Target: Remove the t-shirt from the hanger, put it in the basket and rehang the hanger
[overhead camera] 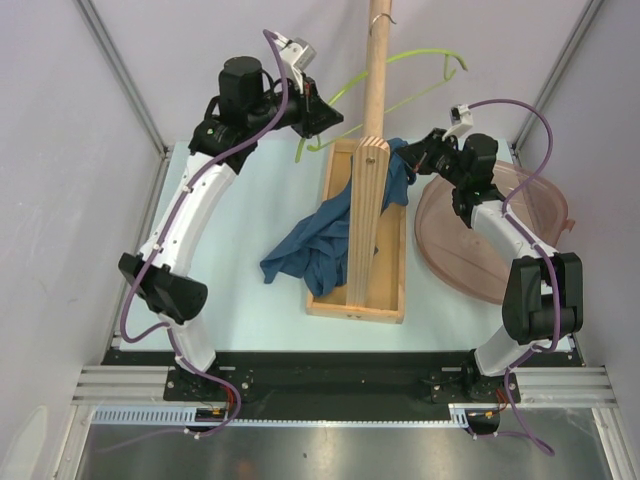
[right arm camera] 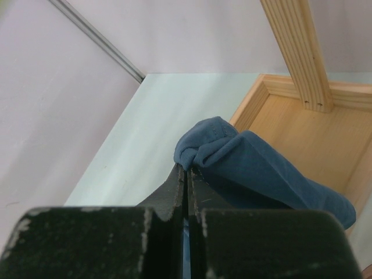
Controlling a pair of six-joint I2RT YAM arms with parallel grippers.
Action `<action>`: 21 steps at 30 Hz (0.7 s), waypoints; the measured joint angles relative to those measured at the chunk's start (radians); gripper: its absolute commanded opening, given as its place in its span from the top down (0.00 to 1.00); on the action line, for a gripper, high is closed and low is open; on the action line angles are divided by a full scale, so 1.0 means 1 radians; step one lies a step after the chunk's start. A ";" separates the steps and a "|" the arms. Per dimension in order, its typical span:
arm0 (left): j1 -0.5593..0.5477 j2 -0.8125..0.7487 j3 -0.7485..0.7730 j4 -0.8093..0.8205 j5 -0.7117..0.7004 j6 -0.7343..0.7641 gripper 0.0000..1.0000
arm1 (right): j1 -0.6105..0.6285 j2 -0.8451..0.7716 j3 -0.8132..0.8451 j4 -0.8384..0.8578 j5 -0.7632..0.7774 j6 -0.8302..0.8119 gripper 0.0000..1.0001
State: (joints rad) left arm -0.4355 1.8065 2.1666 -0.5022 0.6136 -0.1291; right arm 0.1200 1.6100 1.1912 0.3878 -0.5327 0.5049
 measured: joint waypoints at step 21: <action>-0.002 -0.168 -0.282 0.033 -0.380 -0.045 0.06 | -0.002 0.000 0.000 0.000 -0.006 0.000 1.00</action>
State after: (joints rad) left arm -0.4374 1.6382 1.8843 -0.4690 0.2337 -0.1745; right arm 0.1177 1.6100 1.1912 0.3878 -0.5392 0.5053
